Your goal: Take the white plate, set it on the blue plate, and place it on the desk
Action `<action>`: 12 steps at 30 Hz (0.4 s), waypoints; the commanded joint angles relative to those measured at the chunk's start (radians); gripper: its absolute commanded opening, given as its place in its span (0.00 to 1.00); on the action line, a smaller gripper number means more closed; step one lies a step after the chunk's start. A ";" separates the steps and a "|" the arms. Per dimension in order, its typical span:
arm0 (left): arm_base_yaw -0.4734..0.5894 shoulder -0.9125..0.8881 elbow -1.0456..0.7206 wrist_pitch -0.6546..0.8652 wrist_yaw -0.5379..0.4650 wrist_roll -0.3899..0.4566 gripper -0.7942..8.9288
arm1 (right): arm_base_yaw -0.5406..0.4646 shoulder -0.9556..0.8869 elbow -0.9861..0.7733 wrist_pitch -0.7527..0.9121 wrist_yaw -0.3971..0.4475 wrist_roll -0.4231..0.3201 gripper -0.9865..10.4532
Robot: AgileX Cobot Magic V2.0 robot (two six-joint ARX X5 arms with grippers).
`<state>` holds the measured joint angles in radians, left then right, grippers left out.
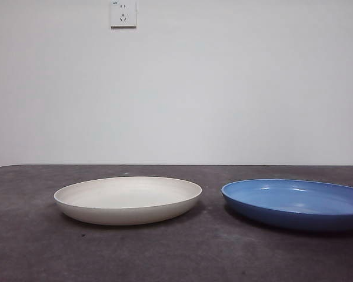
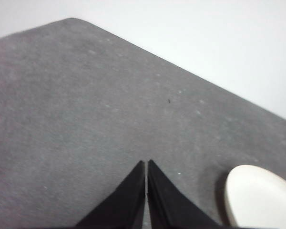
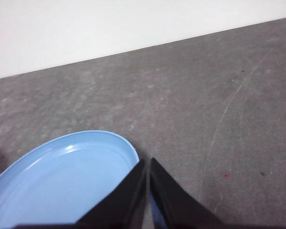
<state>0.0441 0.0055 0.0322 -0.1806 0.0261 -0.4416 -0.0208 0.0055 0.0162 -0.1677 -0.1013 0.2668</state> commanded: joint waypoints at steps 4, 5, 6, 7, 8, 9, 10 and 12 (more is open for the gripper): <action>0.002 -0.002 0.004 -0.043 0.082 -0.077 0.09 | -0.002 -0.002 0.019 0.007 -0.015 0.092 0.09; 0.002 -0.002 0.012 -0.053 0.091 -0.077 0.09 | -0.002 -0.002 0.027 0.006 -0.015 0.095 0.09; 0.002 -0.002 0.026 -0.066 0.098 -0.077 0.09 | -0.002 -0.002 0.042 0.006 -0.014 0.095 0.09; 0.002 -0.002 0.036 -0.072 0.098 -0.077 0.09 | -0.002 -0.002 0.053 0.006 -0.014 0.095 0.09; 0.002 -0.002 0.048 -0.079 0.098 -0.077 0.09 | -0.002 -0.002 0.064 0.006 -0.014 0.096 0.09; 0.002 0.000 0.064 -0.088 0.099 -0.076 0.09 | -0.002 -0.002 0.082 0.006 -0.014 0.096 0.09; 0.002 0.000 0.078 -0.094 0.099 -0.076 0.09 | -0.002 -0.001 0.097 0.006 -0.014 0.096 0.09; 0.002 0.002 0.113 -0.097 0.103 -0.076 0.09 | -0.002 -0.001 0.134 0.003 -0.014 0.095 0.09</action>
<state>0.0437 0.0074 0.1177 -0.2981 0.1257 -0.5152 -0.0208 0.0063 0.1364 -0.1741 -0.1127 0.3492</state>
